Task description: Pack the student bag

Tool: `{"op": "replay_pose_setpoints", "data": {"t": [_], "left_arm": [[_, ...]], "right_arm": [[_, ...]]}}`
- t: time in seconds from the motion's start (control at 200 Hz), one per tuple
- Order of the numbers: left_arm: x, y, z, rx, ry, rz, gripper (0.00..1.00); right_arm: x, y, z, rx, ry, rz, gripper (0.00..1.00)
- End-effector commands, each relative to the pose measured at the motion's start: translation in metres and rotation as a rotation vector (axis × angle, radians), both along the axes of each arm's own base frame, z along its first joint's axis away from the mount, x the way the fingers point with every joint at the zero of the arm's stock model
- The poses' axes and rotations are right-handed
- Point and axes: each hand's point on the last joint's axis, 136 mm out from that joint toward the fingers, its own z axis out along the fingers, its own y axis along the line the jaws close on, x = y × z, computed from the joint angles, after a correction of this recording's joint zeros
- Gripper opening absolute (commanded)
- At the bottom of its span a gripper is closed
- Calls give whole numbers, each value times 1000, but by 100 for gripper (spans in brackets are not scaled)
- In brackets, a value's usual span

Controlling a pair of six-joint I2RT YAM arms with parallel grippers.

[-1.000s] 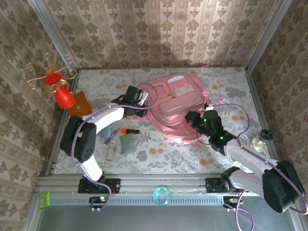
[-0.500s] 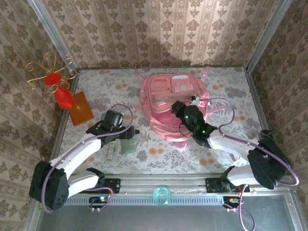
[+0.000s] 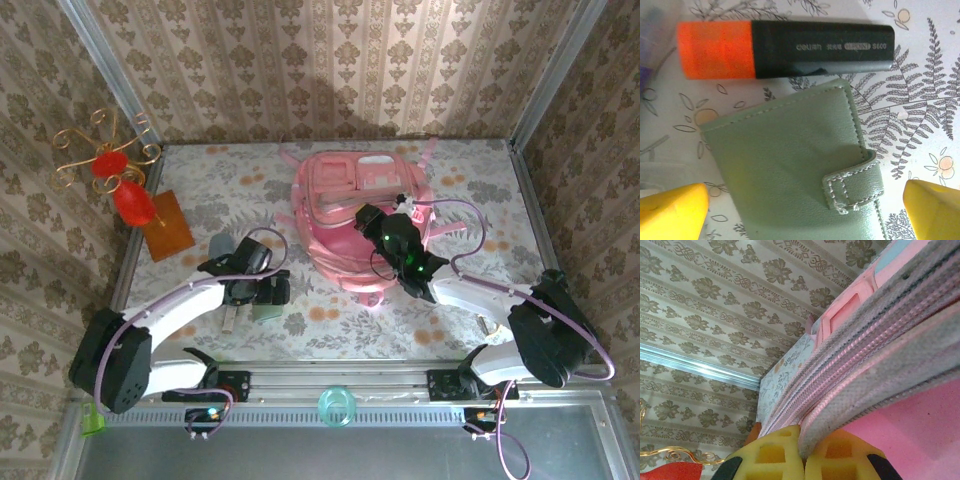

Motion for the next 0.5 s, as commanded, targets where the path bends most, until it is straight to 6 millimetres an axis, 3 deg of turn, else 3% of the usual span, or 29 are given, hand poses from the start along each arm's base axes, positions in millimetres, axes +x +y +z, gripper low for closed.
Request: {"op": "replay_pose_setpoints", "data": {"t": [0.0,0.325,0.495], "left_arm": [[2,-8,0,-5,19,34,100],[2,-7,-32,168,57,40,100],[6,-17,-34,144,25,47,84]], "right_arm": [[6,-15,24,50,-83,-58,0],[7,-18,12,75,-65,-49,0],[7,-19,10,74,-54,-48,0]]}}
